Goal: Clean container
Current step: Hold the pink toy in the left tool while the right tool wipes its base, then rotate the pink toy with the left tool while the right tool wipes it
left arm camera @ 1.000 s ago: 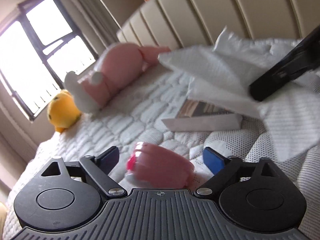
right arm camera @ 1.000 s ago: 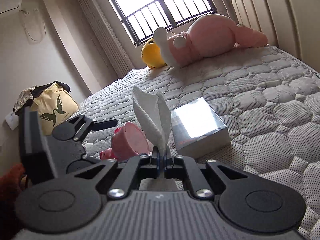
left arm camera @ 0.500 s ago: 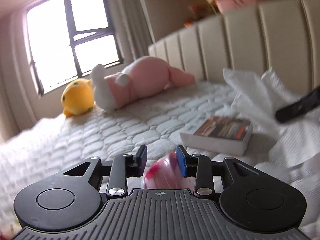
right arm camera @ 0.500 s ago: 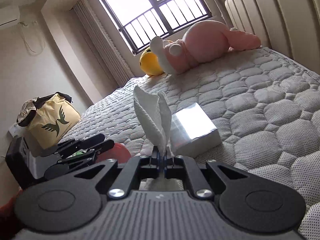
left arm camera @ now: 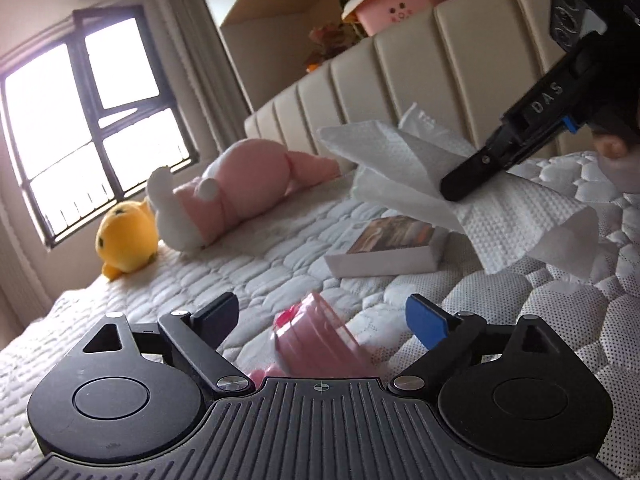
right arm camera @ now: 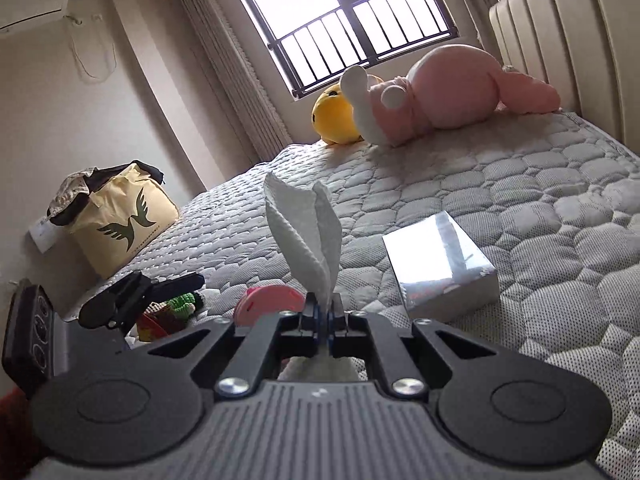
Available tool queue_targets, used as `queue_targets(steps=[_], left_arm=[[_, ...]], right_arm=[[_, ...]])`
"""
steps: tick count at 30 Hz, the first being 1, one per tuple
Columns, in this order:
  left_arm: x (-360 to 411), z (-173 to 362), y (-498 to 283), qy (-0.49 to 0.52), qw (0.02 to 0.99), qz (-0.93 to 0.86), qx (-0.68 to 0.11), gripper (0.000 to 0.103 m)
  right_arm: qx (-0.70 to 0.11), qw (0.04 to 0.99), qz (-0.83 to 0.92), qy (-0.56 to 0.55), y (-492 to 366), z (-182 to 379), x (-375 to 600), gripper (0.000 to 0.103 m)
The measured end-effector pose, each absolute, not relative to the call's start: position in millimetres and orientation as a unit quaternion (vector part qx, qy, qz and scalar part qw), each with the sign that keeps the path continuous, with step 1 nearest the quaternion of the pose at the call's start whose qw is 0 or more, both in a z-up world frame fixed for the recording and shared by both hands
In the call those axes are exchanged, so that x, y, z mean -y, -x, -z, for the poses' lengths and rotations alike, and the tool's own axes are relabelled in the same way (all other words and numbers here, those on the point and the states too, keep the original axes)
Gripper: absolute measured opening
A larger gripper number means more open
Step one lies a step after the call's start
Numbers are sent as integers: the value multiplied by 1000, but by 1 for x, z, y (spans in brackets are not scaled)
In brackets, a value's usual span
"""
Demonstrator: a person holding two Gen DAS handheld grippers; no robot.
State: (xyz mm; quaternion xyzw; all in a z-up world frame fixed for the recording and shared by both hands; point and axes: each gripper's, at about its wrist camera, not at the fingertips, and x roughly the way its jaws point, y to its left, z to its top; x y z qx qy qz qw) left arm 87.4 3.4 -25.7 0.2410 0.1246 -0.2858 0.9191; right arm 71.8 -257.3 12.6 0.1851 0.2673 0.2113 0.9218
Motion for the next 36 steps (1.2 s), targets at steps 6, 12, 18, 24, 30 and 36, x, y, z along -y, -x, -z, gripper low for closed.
queue_targets(steps=[6,12,18,24,30,36], left_arm=[[37,45,-129,-257,912,240,-209,94],[30,40,-145,-185,928,235,-221,54],[-30,27,-157,-48,939,235,-247,50],[-68,24,-151,-18,951,213,-224,50],[-123,18,-141,51,961,183,-201,59],[-180,8,-131,118,970,127,-171,65]], right_arm=[[-284,908,-213,-222,-75,9,267,5],[-279,912,-191,-231,-65,11,286,5],[-272,916,-187,-229,-61,3,285,5],[-277,916,-227,-180,-73,-18,237,5],[-281,899,-304,-143,-103,-42,170,5],[-304,883,-340,-111,-123,-36,107,5]])
